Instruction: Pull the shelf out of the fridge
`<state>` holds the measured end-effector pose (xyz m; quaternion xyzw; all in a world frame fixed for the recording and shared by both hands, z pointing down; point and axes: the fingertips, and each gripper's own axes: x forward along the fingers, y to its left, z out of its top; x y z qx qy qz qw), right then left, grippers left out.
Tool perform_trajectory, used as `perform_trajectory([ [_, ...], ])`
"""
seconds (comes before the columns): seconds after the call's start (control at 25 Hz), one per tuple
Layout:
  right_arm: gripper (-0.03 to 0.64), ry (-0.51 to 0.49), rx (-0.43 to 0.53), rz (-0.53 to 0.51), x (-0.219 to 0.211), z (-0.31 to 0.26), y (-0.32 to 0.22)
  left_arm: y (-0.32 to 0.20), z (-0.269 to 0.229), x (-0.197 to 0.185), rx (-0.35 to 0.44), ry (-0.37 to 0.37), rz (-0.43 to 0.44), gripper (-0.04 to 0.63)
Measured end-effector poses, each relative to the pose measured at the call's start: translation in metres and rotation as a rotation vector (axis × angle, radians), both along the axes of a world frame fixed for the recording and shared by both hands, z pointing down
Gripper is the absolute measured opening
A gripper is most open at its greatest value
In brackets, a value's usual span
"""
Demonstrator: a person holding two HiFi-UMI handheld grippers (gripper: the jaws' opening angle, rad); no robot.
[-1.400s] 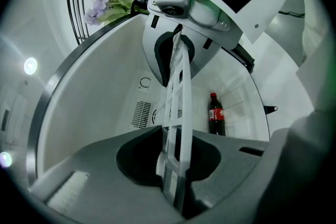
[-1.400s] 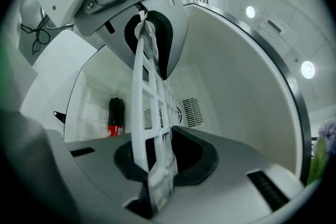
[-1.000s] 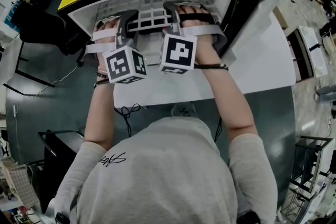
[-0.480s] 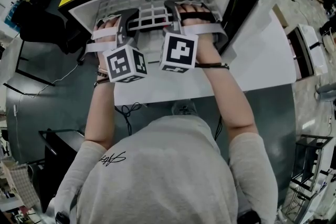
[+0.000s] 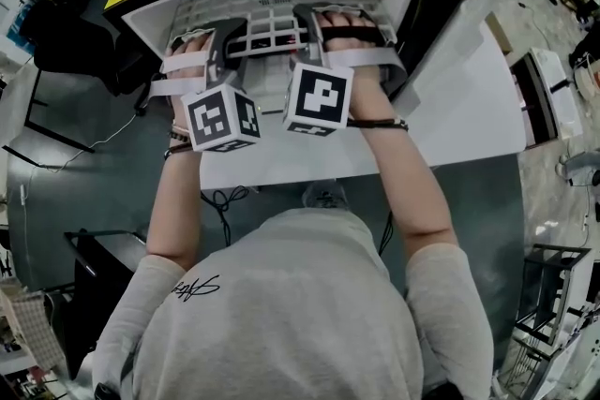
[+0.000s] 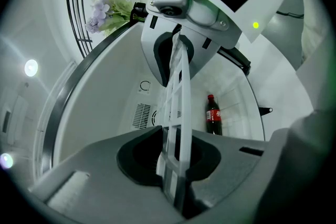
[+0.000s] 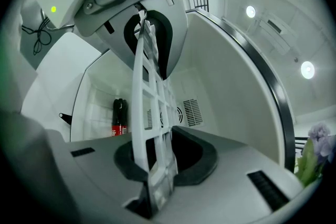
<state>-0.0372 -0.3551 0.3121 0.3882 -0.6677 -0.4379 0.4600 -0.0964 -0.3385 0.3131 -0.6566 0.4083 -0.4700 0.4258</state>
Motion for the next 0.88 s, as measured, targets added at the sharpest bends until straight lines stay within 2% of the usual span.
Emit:
perform_trajectory([
  [0.88, 0.048, 0.001, 0.002, 0.0, 0.0001, -0.0029, 0.0096, 0.0094, -0.0029, 0.0, 0.002, 0.0, 0.0, 0.044],
])
